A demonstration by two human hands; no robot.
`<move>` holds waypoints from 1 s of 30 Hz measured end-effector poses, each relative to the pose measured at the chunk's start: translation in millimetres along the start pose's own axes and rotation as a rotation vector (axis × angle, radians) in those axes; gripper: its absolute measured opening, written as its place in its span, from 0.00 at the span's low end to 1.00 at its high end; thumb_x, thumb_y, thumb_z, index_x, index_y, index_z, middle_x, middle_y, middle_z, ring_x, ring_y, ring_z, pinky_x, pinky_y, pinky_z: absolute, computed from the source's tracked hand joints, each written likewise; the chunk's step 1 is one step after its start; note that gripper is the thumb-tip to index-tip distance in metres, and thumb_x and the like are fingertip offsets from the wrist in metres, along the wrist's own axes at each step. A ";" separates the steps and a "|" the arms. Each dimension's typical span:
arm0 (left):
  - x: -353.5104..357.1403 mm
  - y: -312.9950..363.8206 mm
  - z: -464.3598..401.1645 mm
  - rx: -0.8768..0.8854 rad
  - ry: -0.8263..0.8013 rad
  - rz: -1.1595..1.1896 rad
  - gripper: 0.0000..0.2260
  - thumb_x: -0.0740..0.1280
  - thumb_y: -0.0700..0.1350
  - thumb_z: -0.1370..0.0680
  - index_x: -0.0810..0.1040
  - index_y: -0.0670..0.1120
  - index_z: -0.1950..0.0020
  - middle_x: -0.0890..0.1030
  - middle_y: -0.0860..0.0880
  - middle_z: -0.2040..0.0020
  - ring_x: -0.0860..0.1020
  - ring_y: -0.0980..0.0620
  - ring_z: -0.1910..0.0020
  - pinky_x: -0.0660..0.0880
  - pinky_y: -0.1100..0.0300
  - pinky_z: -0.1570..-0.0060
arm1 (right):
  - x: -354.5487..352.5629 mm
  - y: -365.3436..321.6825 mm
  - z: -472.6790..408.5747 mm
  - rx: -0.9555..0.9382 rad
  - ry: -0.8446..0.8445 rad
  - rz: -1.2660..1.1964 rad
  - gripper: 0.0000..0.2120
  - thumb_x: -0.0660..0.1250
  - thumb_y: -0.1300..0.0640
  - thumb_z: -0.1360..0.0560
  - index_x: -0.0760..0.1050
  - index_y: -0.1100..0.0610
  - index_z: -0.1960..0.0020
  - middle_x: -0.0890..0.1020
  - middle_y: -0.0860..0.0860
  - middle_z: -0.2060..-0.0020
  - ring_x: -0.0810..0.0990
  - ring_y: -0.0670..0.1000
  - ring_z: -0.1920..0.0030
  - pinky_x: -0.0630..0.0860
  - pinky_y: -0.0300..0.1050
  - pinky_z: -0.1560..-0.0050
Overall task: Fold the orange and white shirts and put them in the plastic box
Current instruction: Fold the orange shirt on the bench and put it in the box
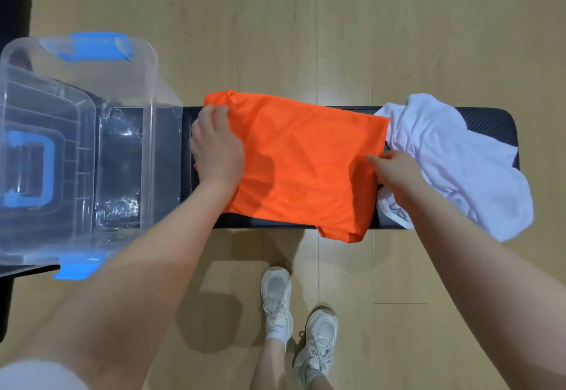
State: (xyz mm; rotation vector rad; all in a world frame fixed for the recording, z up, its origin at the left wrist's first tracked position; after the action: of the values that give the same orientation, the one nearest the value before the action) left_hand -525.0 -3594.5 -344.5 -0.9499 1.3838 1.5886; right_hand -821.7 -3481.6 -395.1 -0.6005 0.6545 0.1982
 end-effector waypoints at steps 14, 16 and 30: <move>29.4 -5.6 -88.6 0.107 -0.416 0.019 0.18 0.53 0.49 0.18 0.76 0.37 0.46 0.78 0.35 0.45 0.74 0.37 0.43 0.68 0.51 0.47 | -26.2 -32.5 -55.3 -0.091 0.266 -0.293 0.12 0.60 0.57 0.23 0.69 0.56 0.65 0.68 0.48 0.72 0.66 0.45 0.69 0.63 0.37 0.70; 22.4 -6.2 -82.6 0.024 -0.368 0.147 0.19 0.54 0.50 0.18 0.78 0.38 0.47 0.80 0.37 0.48 0.75 0.40 0.45 0.68 0.54 0.51 | -34.7 -33.6 -51.9 -0.107 0.234 -0.270 0.14 0.59 0.58 0.22 0.67 0.53 0.67 0.68 0.48 0.71 0.65 0.44 0.69 0.63 0.35 0.69; 13.6 -49.6 -63.5 -0.578 -0.024 0.431 0.11 0.55 0.45 0.19 0.74 0.41 0.52 0.78 0.44 0.50 0.74 0.43 0.43 0.70 0.54 0.50 | -37.7 -40.0 -58.9 -0.039 0.257 -0.059 0.11 0.61 0.63 0.26 0.68 0.55 0.67 0.78 0.56 0.64 0.77 0.56 0.54 0.73 0.43 0.60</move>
State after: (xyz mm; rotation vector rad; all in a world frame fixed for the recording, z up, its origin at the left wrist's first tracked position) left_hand -482.7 -3652.5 -383.5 -0.9887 1.1798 2.4000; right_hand -867.1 -3547.9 -390.4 -0.6883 0.8813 0.0790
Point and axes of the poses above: each hand's wrist, its own z-axis away from the middle knuckle, its own x-axis out of the palm, y = z × x, the point moved 8 cm from there along -z, towards the middle knuckle
